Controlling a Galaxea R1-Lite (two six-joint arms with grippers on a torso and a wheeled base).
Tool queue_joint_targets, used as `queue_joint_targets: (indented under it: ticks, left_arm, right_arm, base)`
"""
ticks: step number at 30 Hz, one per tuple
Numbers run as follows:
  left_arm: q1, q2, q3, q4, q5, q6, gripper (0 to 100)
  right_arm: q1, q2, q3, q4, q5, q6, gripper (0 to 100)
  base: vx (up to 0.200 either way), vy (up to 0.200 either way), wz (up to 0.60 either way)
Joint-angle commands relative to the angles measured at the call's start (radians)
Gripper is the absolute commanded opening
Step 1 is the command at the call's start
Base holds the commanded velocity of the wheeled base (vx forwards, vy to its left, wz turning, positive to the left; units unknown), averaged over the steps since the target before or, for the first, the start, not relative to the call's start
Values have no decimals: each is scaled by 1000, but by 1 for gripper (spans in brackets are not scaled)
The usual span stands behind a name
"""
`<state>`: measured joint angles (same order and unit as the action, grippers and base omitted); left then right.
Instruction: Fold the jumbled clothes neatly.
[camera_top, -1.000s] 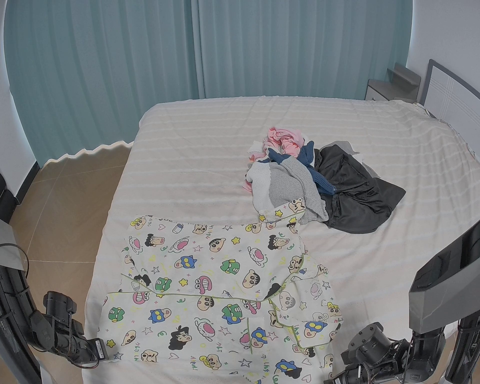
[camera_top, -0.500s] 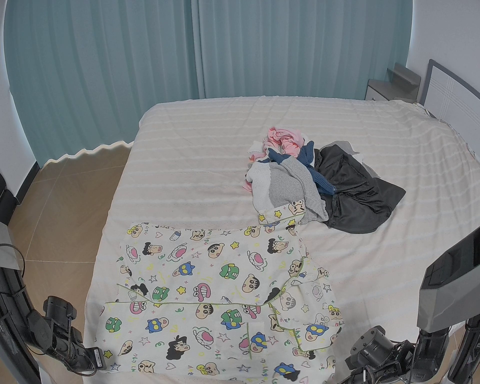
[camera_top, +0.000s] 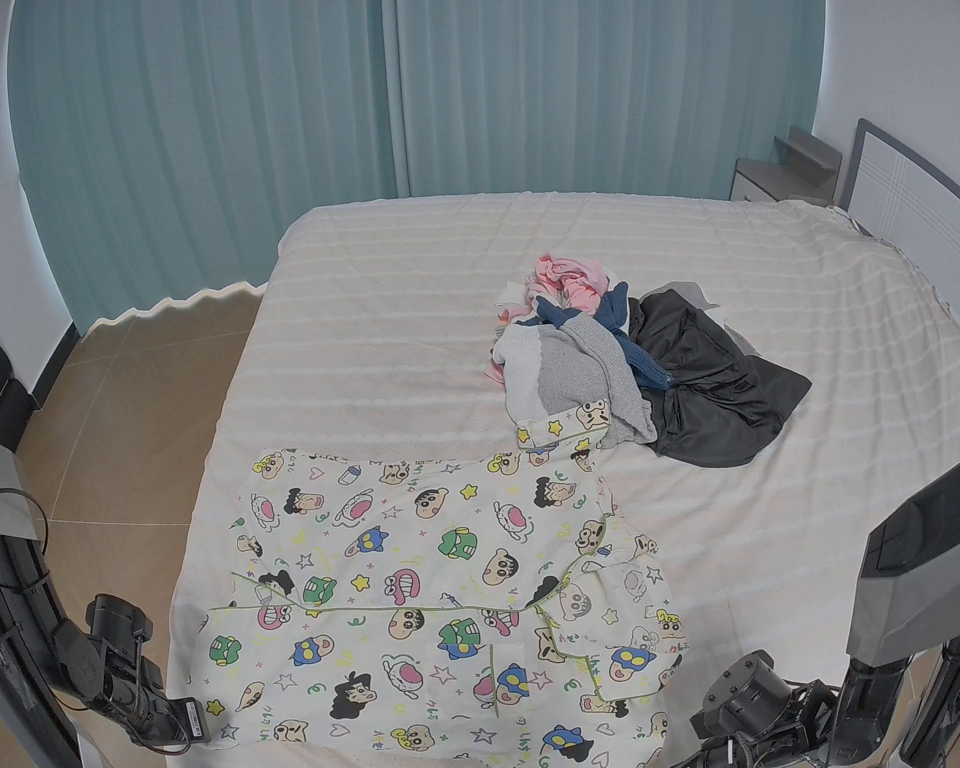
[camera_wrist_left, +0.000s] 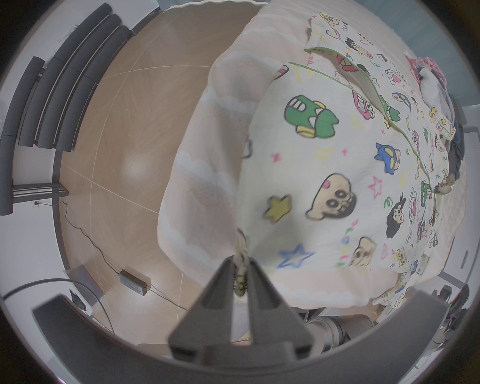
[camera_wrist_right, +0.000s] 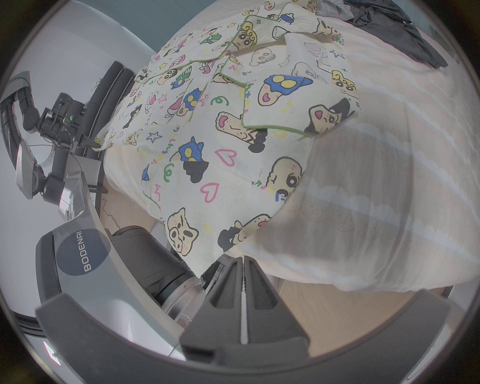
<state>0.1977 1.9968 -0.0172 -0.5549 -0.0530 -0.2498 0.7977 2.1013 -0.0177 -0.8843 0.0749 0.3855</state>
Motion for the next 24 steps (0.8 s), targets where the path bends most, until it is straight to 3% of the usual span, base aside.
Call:
queue_joint_targets:
  ticks: [1,4,8,11,13,14,15,16,17,20,24]
  left_arm:
    - [0,0,14,-2,-5,-2,100]
    - [2,-3,14,-16,-13,-6,100]
    - [37,-29,14,-69,-62,-9,100]
    - [88,-96,14,-154,-189,-13,100]
    - [101,-130,14,-163,-232,-14,100]
    - [128,-181,13,-168,-291,-22,100]
    - [131,-185,13,-168,-297,-23,100]
    - [166,-251,8,-168,-375,-52,100]
    - [172,-263,8,-168,-389,-60,100]
    - [229,-412,-1,-168,-565,-207,100]
    - [230,-567,3,-166,-645,-322,100]
  right_arm:
    - [-9,-26,18,-1,2,3,100]
    - [-21,-49,18,-27,-1,7,100]
    - [-123,-144,18,-136,19,7,100]
    - [-301,-173,-100,-271,79,4,100]
    - [-360,-165,-185,-260,82,6,100]
    - [-423,-145,-277,-225,82,9,100]
    - [-428,-144,-283,-220,82,10,100]
    - [-469,-142,-355,-170,74,29,100]
    - [-471,-144,-363,-162,71,35,100]
    - [-446,-222,-413,-114,-49,181,100]
    - [-396,-296,-400,-90,-158,204,100]
  base:
    - [0,0,0]
    - [0,0,0]
    - [0,0,0]
    - [0,0,0]
    - [0,0,0]
    - [0,0,0]
    - [0,0,0]
    - [0,0,0]
    - [0,0,0]
    - [0,0,0]
    - [0,0,0]
